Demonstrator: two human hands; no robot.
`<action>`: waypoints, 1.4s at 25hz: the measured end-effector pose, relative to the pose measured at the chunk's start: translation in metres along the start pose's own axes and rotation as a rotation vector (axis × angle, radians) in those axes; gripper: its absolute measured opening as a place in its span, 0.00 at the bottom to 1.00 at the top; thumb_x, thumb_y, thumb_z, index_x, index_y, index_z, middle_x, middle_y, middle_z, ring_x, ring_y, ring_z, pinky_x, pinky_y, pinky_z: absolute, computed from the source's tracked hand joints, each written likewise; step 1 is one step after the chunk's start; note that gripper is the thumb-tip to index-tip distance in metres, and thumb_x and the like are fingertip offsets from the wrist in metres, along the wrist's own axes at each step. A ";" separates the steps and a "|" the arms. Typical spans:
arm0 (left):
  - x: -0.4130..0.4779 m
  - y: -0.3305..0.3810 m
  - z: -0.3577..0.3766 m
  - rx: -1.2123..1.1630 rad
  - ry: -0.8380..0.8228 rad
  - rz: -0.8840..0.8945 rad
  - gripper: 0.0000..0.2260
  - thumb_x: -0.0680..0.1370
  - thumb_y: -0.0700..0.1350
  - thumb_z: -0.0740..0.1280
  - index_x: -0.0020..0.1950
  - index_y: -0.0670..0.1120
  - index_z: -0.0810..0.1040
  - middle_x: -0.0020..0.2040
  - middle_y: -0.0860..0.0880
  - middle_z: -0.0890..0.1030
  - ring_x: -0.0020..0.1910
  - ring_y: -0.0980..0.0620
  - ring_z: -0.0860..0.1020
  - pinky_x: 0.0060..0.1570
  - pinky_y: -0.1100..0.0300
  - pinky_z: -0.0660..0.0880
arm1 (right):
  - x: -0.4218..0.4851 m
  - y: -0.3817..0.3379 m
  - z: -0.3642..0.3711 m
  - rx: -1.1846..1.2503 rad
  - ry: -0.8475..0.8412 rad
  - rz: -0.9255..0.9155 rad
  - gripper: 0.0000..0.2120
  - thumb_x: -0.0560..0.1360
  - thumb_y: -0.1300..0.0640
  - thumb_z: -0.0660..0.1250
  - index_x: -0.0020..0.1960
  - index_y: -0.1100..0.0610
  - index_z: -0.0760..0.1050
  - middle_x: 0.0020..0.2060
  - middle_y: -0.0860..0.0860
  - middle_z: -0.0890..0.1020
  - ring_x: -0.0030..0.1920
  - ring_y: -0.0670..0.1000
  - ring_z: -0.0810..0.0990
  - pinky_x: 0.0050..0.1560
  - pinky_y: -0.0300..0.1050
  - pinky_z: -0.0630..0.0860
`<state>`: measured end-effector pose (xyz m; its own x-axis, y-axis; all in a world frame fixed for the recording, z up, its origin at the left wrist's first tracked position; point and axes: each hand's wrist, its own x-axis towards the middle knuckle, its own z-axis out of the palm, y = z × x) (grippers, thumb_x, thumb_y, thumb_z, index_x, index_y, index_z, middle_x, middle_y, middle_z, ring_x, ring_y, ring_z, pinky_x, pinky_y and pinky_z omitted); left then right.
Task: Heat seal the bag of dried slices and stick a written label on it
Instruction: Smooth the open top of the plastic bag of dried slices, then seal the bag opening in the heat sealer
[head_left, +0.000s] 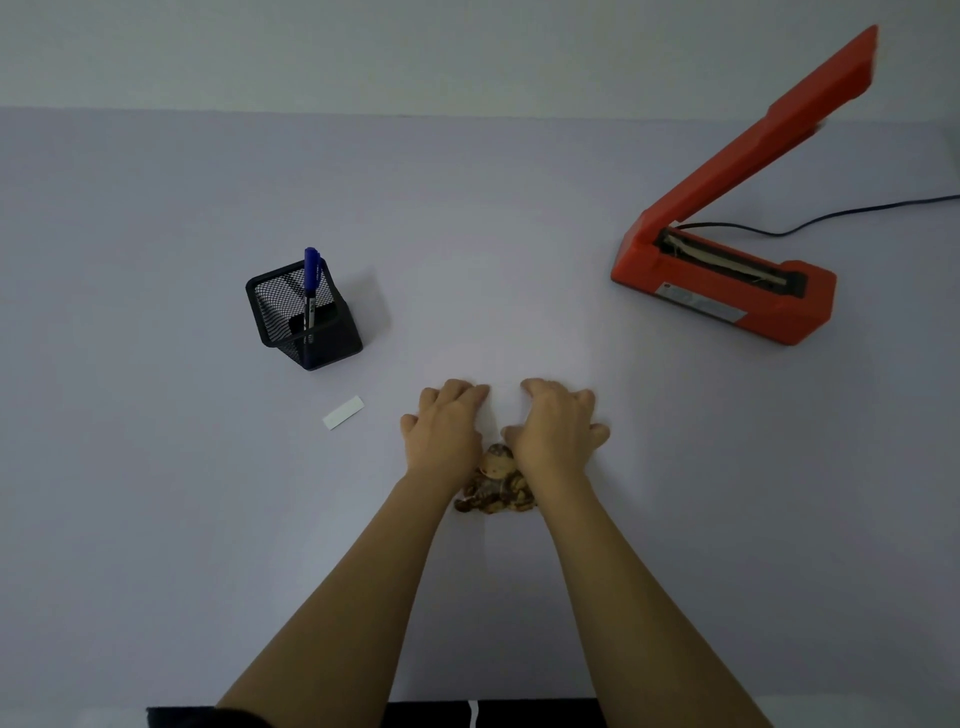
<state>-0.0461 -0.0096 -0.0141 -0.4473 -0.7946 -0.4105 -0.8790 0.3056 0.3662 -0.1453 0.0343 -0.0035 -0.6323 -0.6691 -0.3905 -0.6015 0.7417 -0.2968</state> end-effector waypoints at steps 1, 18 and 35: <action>-0.001 0.002 0.000 -0.018 0.005 -0.052 0.26 0.76 0.39 0.63 0.72 0.53 0.63 0.68 0.49 0.66 0.65 0.46 0.63 0.58 0.50 0.64 | 0.000 0.001 0.001 0.004 0.002 0.000 0.27 0.70 0.55 0.72 0.66 0.48 0.68 0.61 0.47 0.74 0.61 0.53 0.65 0.48 0.50 0.61; -0.013 0.013 0.003 -0.472 0.142 -0.508 0.20 0.73 0.41 0.71 0.59 0.41 0.65 0.55 0.40 0.73 0.49 0.44 0.74 0.42 0.57 0.70 | 0.005 0.019 0.004 0.486 -0.100 0.109 0.25 0.65 0.58 0.77 0.56 0.60 0.69 0.45 0.55 0.79 0.44 0.52 0.77 0.41 0.41 0.73; -0.001 0.012 0.000 -0.620 0.042 -0.202 0.03 0.74 0.44 0.69 0.43 0.46 0.76 0.39 0.50 0.82 0.40 0.52 0.79 0.39 0.63 0.75 | 0.026 0.063 -0.004 0.900 -0.321 0.071 0.06 0.67 0.57 0.75 0.38 0.54 0.78 0.36 0.49 0.83 0.40 0.48 0.82 0.45 0.44 0.78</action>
<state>-0.0568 -0.0053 -0.0096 -0.2651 -0.8282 -0.4938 -0.6808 -0.2019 0.7041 -0.2022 0.0635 -0.0288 -0.4083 -0.6752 -0.6144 0.1183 0.6282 -0.7690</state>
